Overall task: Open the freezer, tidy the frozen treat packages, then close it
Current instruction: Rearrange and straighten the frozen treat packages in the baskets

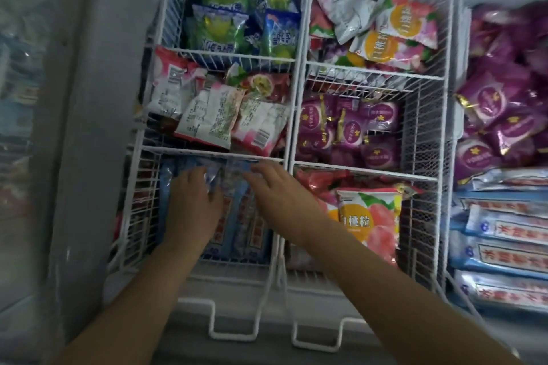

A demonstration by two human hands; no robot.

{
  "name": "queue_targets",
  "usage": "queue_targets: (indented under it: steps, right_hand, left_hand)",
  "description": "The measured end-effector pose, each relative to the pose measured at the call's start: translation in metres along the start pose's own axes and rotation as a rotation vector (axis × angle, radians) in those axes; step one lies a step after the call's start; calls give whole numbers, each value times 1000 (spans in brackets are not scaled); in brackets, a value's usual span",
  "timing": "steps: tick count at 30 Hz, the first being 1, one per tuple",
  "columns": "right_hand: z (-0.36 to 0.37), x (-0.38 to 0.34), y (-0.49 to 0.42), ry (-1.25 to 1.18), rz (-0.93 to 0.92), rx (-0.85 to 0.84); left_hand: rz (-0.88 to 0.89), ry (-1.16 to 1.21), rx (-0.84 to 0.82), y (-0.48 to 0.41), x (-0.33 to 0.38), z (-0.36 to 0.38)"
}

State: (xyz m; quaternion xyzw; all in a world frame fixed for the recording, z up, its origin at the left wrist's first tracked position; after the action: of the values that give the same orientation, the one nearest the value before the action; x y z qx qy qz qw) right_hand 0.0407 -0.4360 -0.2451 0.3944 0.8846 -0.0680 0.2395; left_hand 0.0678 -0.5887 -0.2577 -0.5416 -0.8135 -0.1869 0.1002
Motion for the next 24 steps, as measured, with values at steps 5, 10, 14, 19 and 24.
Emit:
queue_targets:
  steps: [5, 10, 14, 19, 24]
  right_hand:
    - [-84, 81, 86, -79, 297, 150]
    - [-145, 174, 193, -26, 589, 272]
    - [-166, 236, 257, 138, 682, 190]
    - [-153, 286, 294, 289, 672, -167]
    - [-162, 298, 303, 355, 569, -136]
  left_hand:
    - [426, 112, -48, 31, 136, 30]
    - [761, 230, -75, 67, 279, 77]
    - [882, 294, -163, 80, 375, 118]
    - [862, 246, -269, 67, 466, 171]
    - [899, -21, -512, 58, 515, 220]
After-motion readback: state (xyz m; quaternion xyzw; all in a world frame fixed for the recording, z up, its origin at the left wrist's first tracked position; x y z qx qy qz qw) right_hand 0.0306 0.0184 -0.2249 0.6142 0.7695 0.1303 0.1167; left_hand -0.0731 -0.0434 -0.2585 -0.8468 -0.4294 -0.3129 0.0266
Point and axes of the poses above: each hand's wrist, its own y-axis away from the middle knuckle, its own z-axis out of the palm, x = y × z, the point moved 7 cm from there along -y, towards the middle knuckle, and after that the axes turned 6 degrees about x, right-handed, at the moved point
